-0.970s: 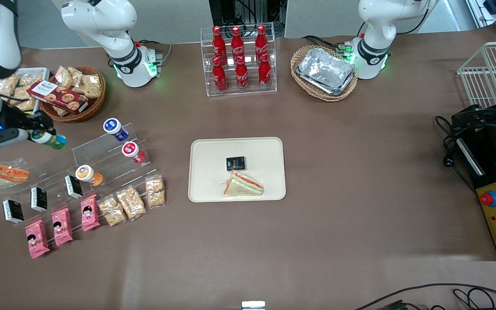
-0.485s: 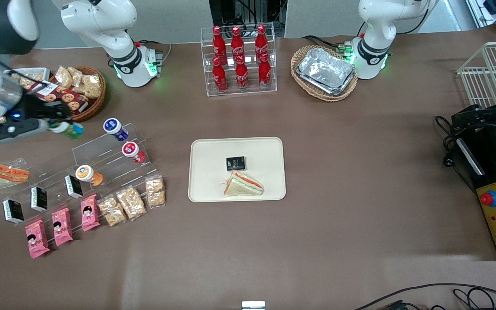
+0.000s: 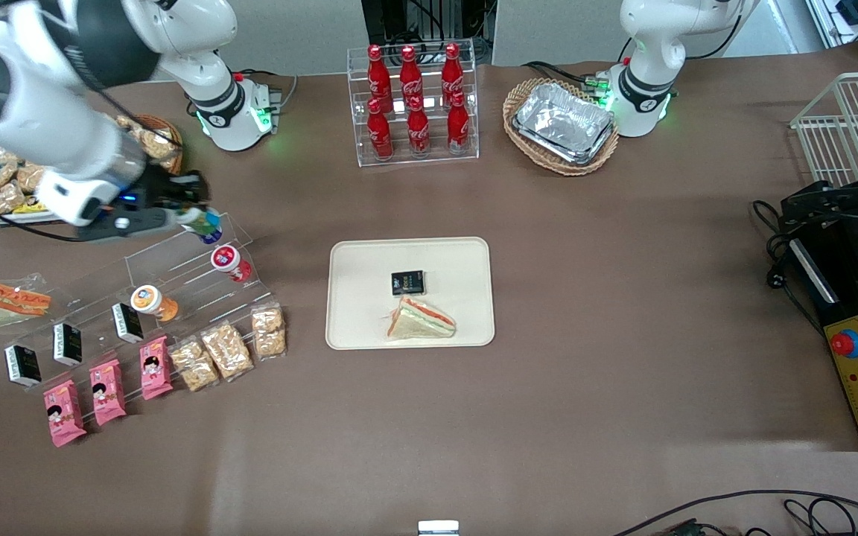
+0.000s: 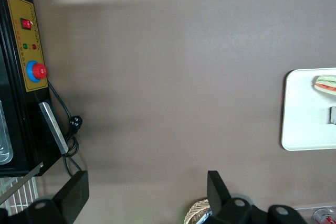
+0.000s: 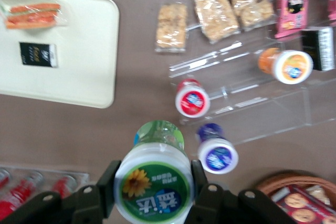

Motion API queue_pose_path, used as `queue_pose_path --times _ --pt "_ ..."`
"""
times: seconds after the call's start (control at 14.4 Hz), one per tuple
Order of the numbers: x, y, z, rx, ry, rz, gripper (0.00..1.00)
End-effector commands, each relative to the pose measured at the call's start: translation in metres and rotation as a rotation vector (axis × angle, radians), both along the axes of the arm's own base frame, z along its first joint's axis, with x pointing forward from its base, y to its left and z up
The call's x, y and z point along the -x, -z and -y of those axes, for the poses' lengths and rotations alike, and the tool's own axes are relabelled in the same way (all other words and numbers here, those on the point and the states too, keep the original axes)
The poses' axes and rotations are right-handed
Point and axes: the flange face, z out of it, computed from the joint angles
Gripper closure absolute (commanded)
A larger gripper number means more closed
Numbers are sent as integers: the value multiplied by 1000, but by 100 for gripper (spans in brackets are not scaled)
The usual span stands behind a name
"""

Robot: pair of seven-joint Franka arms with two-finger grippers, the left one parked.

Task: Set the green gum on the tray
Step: 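Carry the green gum bottle over the cream tray and lower it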

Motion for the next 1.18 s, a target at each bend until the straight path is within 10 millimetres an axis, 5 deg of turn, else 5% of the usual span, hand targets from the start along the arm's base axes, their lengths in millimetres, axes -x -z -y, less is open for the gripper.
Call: queue_pose_path --times 0.0,0.28,0.49,0.83,1.11 --pt "-10 36 -69 -32 111 -3 73" --pt "-11 85 -137 -33 141 35 73" --pt "-5 132 -165 -46 163 74 73" --pt "3 225 -189 -37 168 104 72" --pt "3 267 -190 -34 179 113 71"
